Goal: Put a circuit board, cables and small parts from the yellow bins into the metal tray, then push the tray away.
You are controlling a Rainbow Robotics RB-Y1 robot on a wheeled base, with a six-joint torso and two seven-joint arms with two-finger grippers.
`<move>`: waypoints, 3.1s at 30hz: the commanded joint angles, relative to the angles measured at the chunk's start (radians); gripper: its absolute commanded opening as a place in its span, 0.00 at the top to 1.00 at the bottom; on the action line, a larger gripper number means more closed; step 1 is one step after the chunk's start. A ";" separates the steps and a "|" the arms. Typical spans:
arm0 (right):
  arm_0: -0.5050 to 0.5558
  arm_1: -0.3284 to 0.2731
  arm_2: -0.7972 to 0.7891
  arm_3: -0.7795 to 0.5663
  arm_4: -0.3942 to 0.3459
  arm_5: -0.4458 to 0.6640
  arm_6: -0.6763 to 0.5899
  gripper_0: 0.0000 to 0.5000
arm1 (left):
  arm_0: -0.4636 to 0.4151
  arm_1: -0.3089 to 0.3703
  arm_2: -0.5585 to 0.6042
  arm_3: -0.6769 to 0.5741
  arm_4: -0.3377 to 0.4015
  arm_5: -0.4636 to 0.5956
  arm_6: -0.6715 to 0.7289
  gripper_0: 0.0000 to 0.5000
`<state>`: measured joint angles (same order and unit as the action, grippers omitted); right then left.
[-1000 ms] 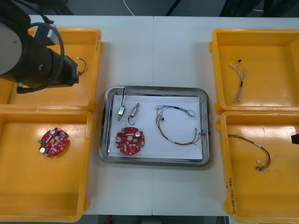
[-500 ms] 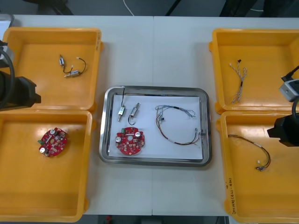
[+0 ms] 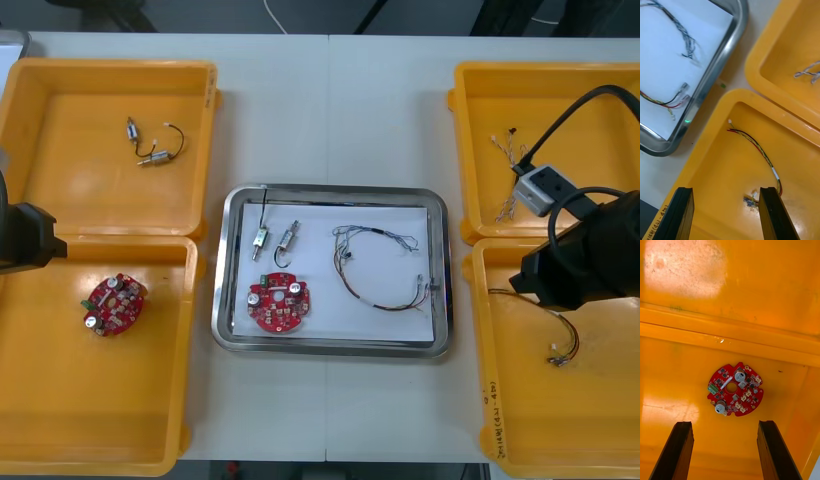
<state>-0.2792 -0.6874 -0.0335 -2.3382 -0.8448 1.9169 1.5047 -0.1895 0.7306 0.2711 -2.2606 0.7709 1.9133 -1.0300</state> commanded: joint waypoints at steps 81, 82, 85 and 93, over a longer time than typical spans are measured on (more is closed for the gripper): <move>-0.258 0.365 0.998 0.365 0.530 -0.243 0.371 0.00 | 0.065 0.064 0.065 -0.042 0.051 0.007 -0.277 0.00; -0.256 0.365 1.005 0.379 0.532 -0.257 0.368 0.00 | 0.065 0.064 0.065 -0.042 0.051 0.007 -0.277 0.00; -0.255 0.365 1.006 0.393 0.533 -0.271 0.365 0.00 | 0.065 0.064 0.065 -0.042 0.051 0.007 -0.277 0.00; -0.250 0.365 1.006 0.393 0.535 -0.268 0.359 0.00 | 0.065 0.064 0.065 -0.042 0.051 0.007 -0.277 0.00</move>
<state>-0.5441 -0.3483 0.9568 -1.9326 -0.3195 1.6571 1.8661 -0.1413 0.7506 0.3106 -2.2721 0.8155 1.9133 -1.3234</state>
